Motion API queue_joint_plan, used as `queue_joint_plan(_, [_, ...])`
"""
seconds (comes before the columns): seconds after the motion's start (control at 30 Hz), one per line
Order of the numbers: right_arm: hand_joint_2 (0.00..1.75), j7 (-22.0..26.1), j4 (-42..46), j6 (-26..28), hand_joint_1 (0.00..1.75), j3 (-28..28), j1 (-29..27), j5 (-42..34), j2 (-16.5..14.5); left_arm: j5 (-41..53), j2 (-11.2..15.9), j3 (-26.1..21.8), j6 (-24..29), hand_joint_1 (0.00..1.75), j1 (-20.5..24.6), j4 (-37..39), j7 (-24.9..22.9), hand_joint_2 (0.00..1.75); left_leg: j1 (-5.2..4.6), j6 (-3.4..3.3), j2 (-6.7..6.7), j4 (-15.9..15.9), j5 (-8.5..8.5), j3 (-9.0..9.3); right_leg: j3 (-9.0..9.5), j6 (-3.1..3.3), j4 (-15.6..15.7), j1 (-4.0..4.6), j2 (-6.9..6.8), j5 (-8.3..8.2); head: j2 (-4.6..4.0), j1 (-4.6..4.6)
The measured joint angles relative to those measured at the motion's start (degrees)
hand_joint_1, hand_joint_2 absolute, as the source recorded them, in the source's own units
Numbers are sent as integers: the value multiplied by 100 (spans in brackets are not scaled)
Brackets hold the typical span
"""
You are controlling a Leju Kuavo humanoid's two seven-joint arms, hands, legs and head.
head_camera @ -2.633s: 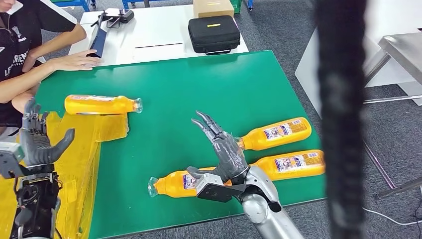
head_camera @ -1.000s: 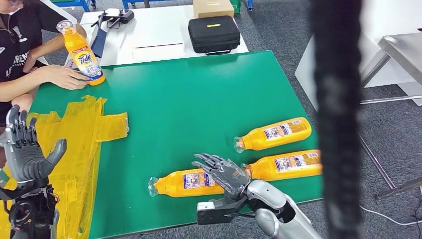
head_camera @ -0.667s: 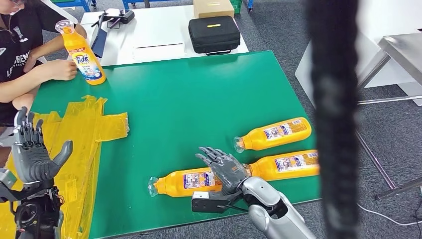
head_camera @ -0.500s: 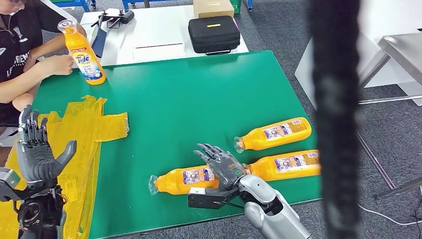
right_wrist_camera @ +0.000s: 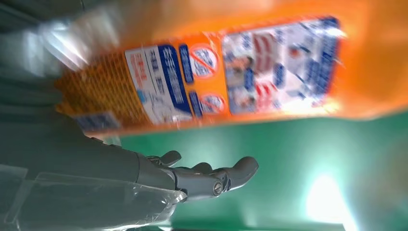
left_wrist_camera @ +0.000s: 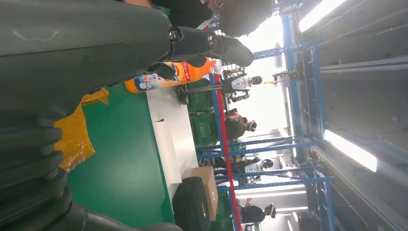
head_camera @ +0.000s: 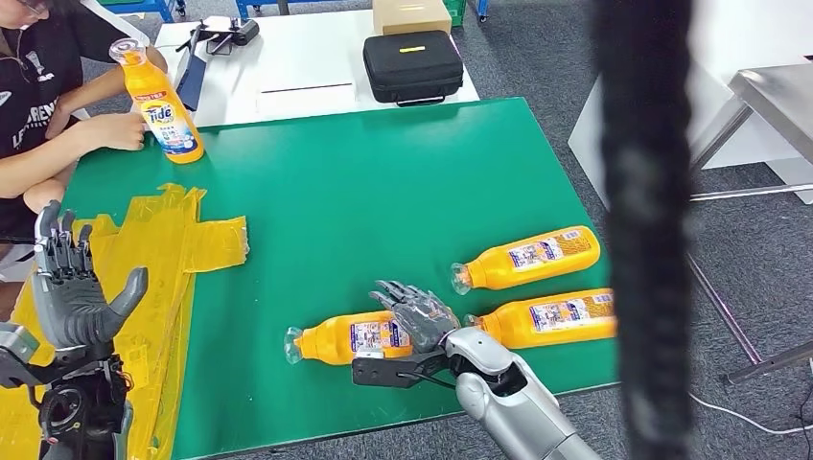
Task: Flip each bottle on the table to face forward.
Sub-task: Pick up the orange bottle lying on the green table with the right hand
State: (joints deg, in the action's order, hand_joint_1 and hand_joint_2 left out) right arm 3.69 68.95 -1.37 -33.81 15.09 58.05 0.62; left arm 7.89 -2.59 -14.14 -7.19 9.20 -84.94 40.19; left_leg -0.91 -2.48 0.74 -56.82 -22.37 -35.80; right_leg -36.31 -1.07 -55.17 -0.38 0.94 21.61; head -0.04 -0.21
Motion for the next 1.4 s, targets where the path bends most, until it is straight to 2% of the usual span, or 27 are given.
queue_joint_plan(0.27, [175, -180, -343, -44, 2, -4, 171, 52, -53, 2, -42, -6, -12, 0, -2, 0, 0, 175, 0, 0, 1, 0, 0, 1, 1, 0, 0, 0, 0, 0, 0, -1])
queue_joint_plan(0.3, [175, -227, -380, -42, 18, -4, 184, 77, -57, 8, -45, -7, -14, 0, -3, 0, 0, 175, 0, 0, 1, 0, 0, 2, 2, 0, 0, 0, 0, 0, 0, -1])
queue_joint_plan(0.4, [175, -354, -488, -4, 124, -6, 212, 169, -69, 59, -61, -7, -18, 0, -4, 2, 0, 175, 0, 0, 3, 0, 0, 5, 4, 0, 0, 0, -1, 0, 0, -1])
queue_joint_plan(0.43, [175, -378, -522, 15, 151, -7, 221, 194, -71, 85, -68, -7, -17, 0, -4, 4, 0, 175, 0, 0, 3, 0, 0, 6, 5, 0, 0, 0, -1, 0, 0, -1])
queue_joint_plan(0.5, [175, -414, -579, 59, 168, -7, 236, 235, -74, 136, -82, -5, -17, 0, -2, 14, 0, 175, 0, 0, 3, 0, 0, 10, 9, 0, 1, 0, -1, 1, 0, 0])
queue_joint_plan(0.83, [175, -458, -645, 295, 175, 21, 221, 256, -104, 296, -137, -11, -118, 0, 7, 60, -19, 175, -2, -2, 8, 0, 1, 21, 18, 0, 2, 0, -1, 1, 0, -1])
queue_joint_plan(0.9, [175, -443, -604, 487, 175, 91, 171, 171, -121, 197, -164, -34, -272, 0, 10, 61, -201, 175, -3, -2, 10, 0, 2, 21, 19, 0, 2, 0, -2, 0, 0, -1])
queue_joint_plan(0.97, [175, -354, -505, 794, 175, 239, 57, -8, -141, 49, -208, -81, -454, 0, 11, 60, -606, 175, -3, -3, 13, 0, 2, 18, 18, -1, 2, 0, -3, 0, 0, 1])
queue_joint_plan(1.07, [175, -62, -320, 1287, 175, 522, -140, -383, -187, -5, -275, -111, -615, 0, 12, 53, -1201, 175, -3, -3, 13, -1, 1, 10, 10, -2, 1, -1, -4, -1, 0, 1])
queue_joint_plan(1.17, [175, 451, -143, 1846, 175, 828, -284, -998, -297, -77, -327, 14, -815, 0, 23, 39, -1606, 175, -2, -3, 13, -1, 1, 7, 5, -1, 1, -1, -4, -1, 0, -1])
queue_joint_plan(1.4, [175, 1181, 156, 2596, 175, 1358, -370, -2010, -523, -160, -390, 810, -932, 0, 193, -19, -1998, 175, -3, -3, 14, -1, 2, 5, 5, -1, 1, -1, -5, -1, 0, -1])
